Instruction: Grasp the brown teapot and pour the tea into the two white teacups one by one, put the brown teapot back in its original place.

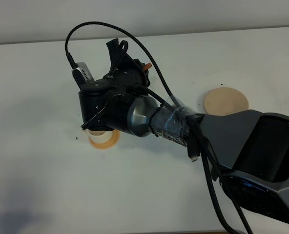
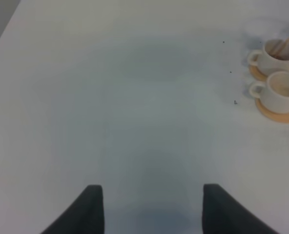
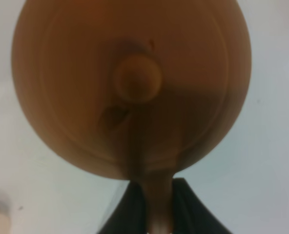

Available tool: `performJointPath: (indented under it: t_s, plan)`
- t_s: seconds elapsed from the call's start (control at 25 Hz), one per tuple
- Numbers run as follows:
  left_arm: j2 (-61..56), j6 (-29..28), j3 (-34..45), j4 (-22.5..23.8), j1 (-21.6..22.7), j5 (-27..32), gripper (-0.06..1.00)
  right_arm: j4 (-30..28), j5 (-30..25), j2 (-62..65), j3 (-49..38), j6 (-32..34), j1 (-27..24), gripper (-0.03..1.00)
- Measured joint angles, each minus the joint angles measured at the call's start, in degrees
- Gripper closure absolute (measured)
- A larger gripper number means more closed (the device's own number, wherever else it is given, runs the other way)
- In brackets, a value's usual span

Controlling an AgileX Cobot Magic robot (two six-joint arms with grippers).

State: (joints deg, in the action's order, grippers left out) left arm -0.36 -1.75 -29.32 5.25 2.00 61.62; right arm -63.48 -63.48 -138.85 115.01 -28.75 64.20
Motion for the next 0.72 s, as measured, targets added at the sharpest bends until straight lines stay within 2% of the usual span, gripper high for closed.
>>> performJointPath:
  t_s: [0.72]
  plan:
    - [0.00,0.00,0.00,0.00,0.00,0.00,0.49,-3.60,0.35,0.00,0.00,-2.84,0.00,0.88]
